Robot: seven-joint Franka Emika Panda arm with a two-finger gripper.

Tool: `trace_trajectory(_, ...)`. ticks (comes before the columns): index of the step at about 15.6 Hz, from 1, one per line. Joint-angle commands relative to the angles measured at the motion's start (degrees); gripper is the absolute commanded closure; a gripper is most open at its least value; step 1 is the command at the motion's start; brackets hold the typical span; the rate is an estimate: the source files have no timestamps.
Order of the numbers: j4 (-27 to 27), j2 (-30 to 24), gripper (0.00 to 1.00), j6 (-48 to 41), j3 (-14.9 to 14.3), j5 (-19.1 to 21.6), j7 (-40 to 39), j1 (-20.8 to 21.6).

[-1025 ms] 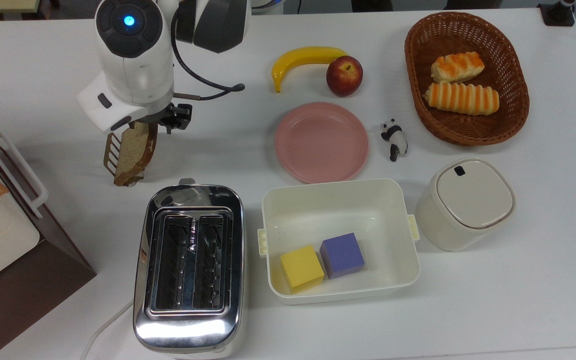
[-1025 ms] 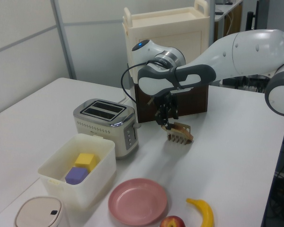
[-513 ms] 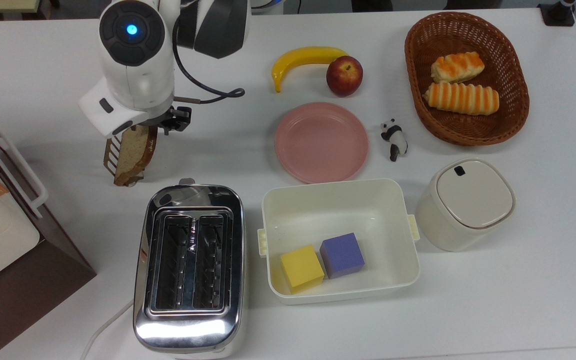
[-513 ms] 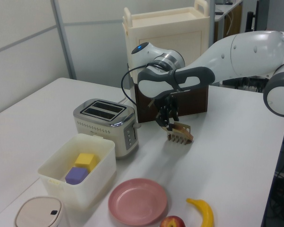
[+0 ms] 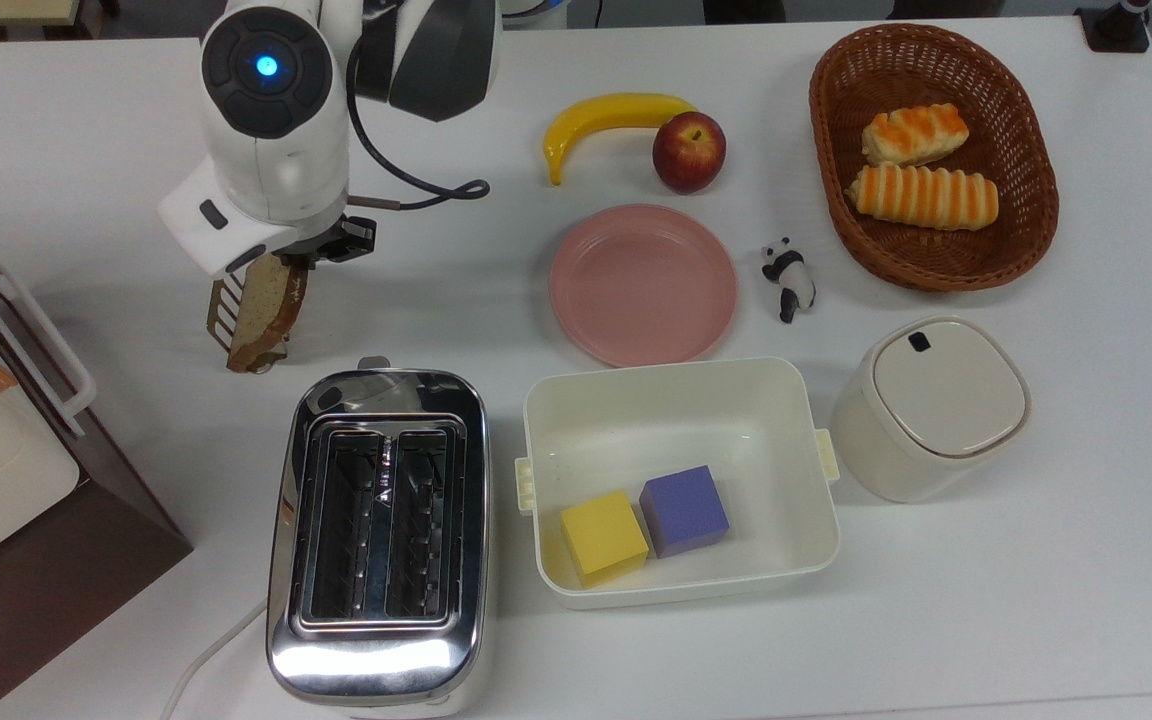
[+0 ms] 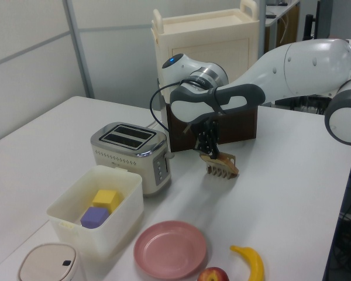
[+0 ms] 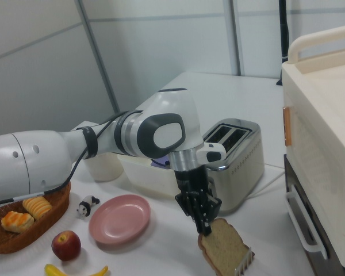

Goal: Put the bread in the toaster
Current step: 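Close the gripper on the bread slice's crust edge, then lift the bread slice up out of the rack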

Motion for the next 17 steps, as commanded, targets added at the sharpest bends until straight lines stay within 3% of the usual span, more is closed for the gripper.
trace_trajectory(1,-0.70,-0.86,0.89,0.92,-0.33,-1.03,-0.99,0.40)
trace_trajectory(17,3.08,-8.15,0.89,0.74,-0.78,-0.32,-3.19,0.48)
